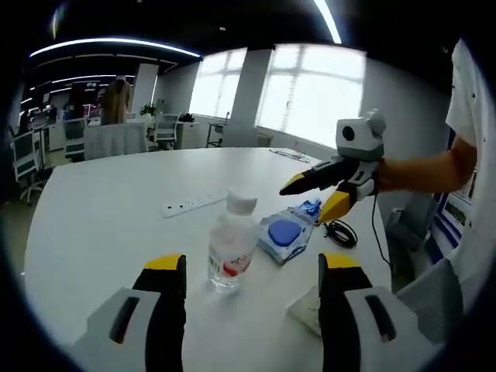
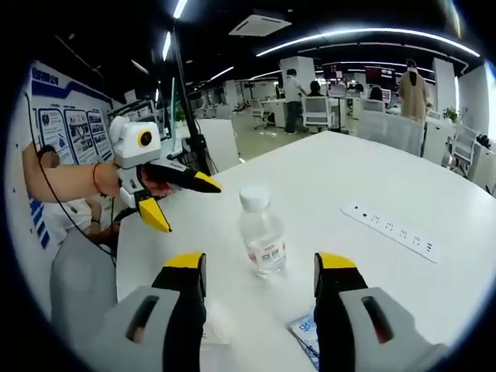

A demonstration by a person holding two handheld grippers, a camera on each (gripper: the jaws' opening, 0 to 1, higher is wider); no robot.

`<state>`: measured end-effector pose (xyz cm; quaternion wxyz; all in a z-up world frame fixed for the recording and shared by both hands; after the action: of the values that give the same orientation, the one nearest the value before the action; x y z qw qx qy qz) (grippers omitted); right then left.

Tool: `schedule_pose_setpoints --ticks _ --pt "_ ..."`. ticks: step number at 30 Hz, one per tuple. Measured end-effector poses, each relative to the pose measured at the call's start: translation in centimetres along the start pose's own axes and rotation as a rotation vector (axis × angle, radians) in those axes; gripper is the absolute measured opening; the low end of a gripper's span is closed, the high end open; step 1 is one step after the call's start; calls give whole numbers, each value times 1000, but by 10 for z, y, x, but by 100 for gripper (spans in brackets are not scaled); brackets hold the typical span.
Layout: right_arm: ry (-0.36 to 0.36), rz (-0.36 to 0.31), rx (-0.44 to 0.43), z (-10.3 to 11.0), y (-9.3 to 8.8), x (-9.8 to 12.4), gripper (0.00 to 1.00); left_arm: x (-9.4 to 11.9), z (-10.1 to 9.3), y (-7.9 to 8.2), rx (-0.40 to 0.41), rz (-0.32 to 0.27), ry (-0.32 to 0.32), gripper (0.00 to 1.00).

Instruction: Arrange the tabletop items into an orderly group along one side of the table until the central work area is clear of visible clutter.

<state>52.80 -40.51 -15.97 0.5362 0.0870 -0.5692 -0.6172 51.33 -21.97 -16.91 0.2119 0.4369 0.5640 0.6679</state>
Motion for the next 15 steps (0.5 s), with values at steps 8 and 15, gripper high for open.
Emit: schedule_pose_setpoints --ticks 8,15 --pt "49 78 -11 1 -21 15 56 21 -15 7 19 -12 28 71" --pt "103 147 -22 4 -37 25 55 38 -23 7 43 -16 58 71"
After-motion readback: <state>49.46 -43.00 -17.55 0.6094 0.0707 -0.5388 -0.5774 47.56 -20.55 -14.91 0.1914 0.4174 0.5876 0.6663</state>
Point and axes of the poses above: the point that each gripper's makers call its tool centre point, and the gripper's own axes: x roughly backward along the fingers, z roughly to its left, y roughly out of its top, the point moved 5 cm from there along x, roughly backward along the fingers, and after that the axes turned 13 degrees about -x, right-handed, at the moved point
